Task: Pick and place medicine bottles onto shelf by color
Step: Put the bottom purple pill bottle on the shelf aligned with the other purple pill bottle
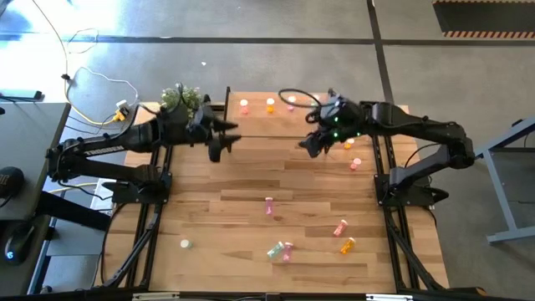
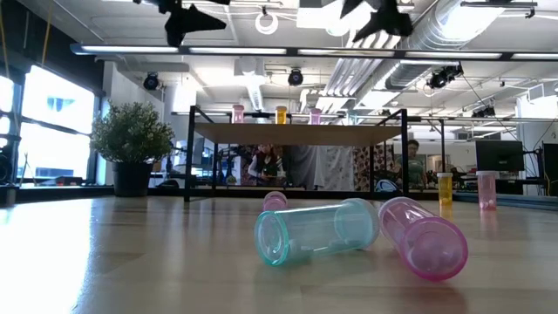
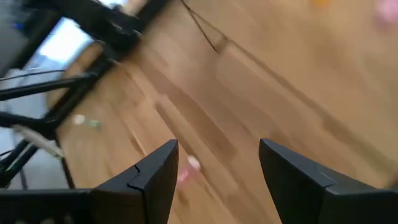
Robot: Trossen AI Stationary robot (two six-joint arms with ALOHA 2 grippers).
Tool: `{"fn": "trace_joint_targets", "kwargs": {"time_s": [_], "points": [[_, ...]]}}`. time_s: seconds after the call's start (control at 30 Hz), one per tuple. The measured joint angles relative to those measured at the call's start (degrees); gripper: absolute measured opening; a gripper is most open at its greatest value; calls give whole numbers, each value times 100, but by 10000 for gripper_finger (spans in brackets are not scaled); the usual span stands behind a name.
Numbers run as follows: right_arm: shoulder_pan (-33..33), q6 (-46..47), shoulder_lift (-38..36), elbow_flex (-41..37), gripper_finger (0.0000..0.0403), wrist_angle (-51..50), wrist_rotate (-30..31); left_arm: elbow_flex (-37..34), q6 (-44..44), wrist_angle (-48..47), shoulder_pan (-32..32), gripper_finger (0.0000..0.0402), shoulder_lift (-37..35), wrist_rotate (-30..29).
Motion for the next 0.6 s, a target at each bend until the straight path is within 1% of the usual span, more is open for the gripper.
{"fn": "trace_joint_targets", "kwargs": {"time_s": [0.13,0.27,0.43,0.5,0.6], "points": [[327,805,44,0,215,-777,590,-359,-179,12,-491,223,-136,-10],[501,1449,42,0,215,-1554,914,-660,-324,99,-906,223,-200,-12],[626,2034,42,0,215,-2437,947,-755,-324,81,-1320,223,-205,-9],[700,2240,42,0,215,-2623,935,-755,-238,85,-1462,223,-205,-9],[854,2563,42,0,215,-2697,735,-755,-181,74,-1624,223,-207,-4]]}}
